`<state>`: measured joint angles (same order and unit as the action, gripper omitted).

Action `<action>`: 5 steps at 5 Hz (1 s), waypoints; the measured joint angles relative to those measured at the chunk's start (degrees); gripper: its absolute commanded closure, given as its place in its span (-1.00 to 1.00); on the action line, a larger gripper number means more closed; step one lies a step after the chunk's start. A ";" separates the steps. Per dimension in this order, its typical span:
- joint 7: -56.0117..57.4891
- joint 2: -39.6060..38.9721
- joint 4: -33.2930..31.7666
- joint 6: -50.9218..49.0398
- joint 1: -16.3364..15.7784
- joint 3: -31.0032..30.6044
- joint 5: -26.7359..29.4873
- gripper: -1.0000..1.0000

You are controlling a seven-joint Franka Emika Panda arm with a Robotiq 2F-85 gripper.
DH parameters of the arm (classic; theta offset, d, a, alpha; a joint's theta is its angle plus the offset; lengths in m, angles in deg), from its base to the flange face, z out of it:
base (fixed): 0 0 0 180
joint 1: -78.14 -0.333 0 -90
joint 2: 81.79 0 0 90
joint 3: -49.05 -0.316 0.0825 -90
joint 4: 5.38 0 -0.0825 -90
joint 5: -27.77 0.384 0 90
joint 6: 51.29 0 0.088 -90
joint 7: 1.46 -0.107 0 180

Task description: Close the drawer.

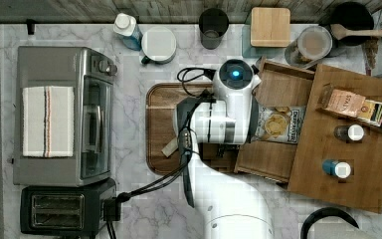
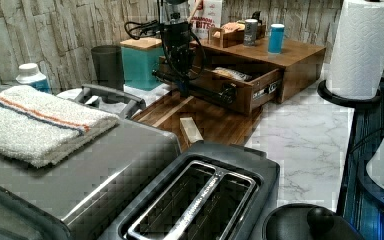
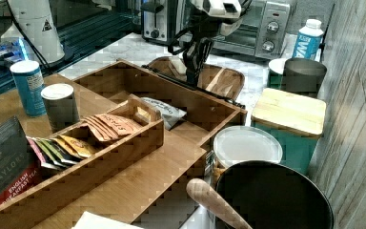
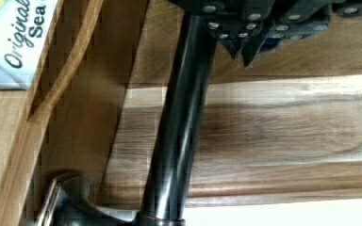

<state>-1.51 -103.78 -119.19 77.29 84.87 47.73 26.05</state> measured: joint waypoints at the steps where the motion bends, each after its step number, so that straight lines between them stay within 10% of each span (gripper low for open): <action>1: 3.41 -0.06 0.00 -0.28 2.88 0.40 2.55 1.00; 5: 9.40 -0.53 0.84 -0.28 9.77 7.59 0.78 1.00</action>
<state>7.89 -104.32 -118.35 77.01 94.65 55.32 26.83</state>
